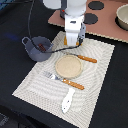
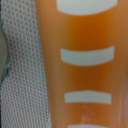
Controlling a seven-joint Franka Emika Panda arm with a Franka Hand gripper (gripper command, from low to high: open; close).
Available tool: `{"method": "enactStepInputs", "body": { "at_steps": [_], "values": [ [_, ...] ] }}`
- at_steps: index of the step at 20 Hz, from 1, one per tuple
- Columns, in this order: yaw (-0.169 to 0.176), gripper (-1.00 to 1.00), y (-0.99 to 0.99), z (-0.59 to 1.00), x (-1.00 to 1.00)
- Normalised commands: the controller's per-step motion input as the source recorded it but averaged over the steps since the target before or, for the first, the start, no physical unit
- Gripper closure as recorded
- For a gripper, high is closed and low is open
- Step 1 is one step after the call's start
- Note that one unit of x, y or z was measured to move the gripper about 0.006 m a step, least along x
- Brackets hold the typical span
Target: Interact with the objects in diverse but meaningful ways.
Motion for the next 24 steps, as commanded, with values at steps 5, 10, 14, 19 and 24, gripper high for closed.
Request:
{"method": "enactStepInputs", "body": {
  "at_steps": [5, 10, 14, 19, 24],
  "values": [
    [0.046, 1.00, 0.00, -0.16, -0.01],
    [0.045, 1.00, 0.00, -0.03, 0.00],
    [0.019, 1.00, 0.08, 0.53, 0.13],
    [-0.008, 1.00, 0.15, 1.00, 0.26],
    [-0.037, 1.00, -0.09, 0.87, 0.41]
  ]
}}
